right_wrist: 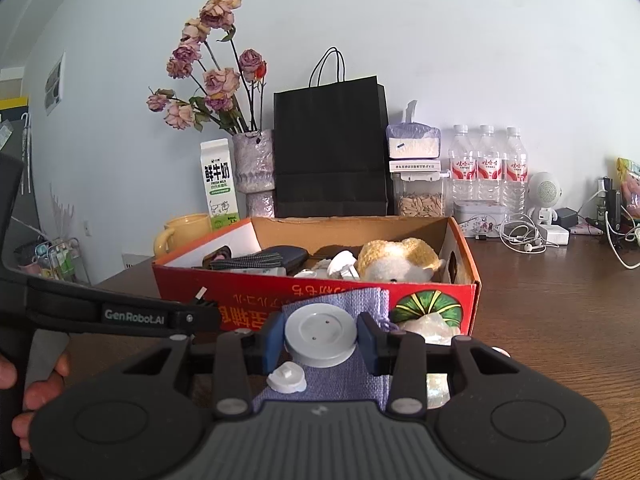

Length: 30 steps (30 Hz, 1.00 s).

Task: Organize objects
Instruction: 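Carry the cable and round cap over the box and open both tools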

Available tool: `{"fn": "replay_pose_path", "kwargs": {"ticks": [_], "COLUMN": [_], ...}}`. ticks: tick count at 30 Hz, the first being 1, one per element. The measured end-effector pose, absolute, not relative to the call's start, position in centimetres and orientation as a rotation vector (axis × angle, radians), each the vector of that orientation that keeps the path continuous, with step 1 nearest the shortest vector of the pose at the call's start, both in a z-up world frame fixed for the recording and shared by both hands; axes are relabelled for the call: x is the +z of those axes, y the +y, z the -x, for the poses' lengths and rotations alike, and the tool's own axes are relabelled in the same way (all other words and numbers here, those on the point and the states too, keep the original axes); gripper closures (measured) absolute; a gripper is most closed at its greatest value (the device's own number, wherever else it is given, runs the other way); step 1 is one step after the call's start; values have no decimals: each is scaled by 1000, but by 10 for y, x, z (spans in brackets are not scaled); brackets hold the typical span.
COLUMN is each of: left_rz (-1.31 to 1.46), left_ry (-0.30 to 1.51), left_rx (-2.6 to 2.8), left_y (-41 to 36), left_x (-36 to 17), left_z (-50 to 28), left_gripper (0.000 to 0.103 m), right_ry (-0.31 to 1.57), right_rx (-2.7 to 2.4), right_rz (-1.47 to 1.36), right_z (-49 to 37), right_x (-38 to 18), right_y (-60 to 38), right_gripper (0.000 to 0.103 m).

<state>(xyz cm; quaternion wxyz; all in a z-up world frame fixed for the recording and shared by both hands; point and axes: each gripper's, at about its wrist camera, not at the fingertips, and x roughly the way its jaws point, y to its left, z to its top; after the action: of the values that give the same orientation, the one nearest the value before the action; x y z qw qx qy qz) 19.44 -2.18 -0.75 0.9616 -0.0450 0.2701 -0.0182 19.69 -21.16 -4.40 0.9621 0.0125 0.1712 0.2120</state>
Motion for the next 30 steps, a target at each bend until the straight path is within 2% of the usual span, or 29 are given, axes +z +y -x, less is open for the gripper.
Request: {"fn": "replay_pose_path", "kwargs": {"ticks": [30], "left_rz": [122], "left_ry": [391], "left_rx": [-23], "left_y": [1], "left_x": [43], "left_z": [-240], "left_gripper": [58], "right_ry": [275], "right_rx": [435], "right_rz": [37], "right_z": [-274], "right_x": [4], "right_y": [-165], "right_gripper": [65]}}
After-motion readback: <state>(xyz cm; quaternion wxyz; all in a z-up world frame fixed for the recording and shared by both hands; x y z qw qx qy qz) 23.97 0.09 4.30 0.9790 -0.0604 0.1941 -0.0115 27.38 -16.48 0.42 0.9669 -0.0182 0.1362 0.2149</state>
